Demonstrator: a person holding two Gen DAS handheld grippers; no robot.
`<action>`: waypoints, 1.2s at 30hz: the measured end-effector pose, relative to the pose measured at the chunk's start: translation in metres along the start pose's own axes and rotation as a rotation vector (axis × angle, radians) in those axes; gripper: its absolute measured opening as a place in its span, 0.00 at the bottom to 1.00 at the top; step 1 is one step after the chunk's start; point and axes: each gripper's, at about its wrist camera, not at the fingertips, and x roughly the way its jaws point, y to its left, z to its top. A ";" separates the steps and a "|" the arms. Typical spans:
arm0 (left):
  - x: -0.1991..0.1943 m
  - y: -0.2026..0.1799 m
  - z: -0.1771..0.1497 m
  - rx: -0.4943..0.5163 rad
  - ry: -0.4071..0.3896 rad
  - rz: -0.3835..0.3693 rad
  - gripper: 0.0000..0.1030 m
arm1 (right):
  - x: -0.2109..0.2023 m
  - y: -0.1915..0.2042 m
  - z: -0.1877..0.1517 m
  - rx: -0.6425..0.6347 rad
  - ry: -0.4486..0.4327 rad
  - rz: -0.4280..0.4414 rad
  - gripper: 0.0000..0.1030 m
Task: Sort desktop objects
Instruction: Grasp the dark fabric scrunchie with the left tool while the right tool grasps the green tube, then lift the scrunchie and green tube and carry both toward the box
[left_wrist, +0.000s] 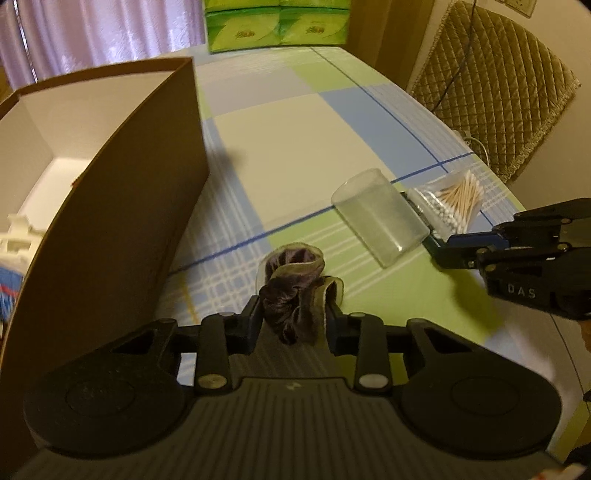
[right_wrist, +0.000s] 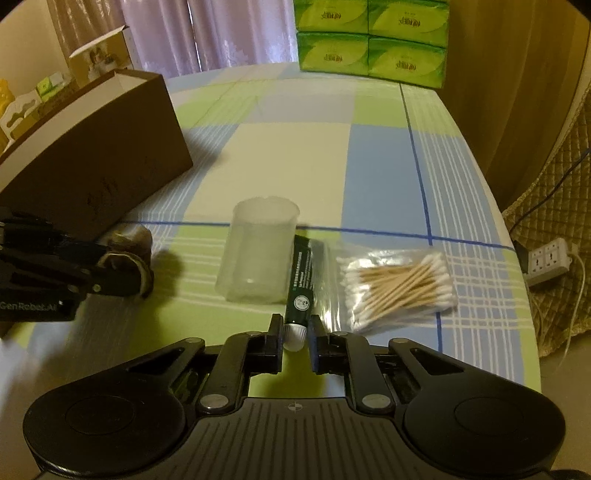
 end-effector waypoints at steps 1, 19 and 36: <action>-0.002 0.001 -0.003 -0.009 0.004 -0.002 0.25 | -0.002 -0.001 -0.002 0.002 0.009 0.005 0.10; -0.025 -0.009 -0.033 0.014 -0.003 0.017 0.70 | -0.038 0.004 -0.053 0.024 0.066 0.028 0.41; -0.011 -0.010 -0.031 0.010 -0.008 -0.023 0.23 | -0.022 0.022 -0.045 -0.060 0.022 -0.019 0.13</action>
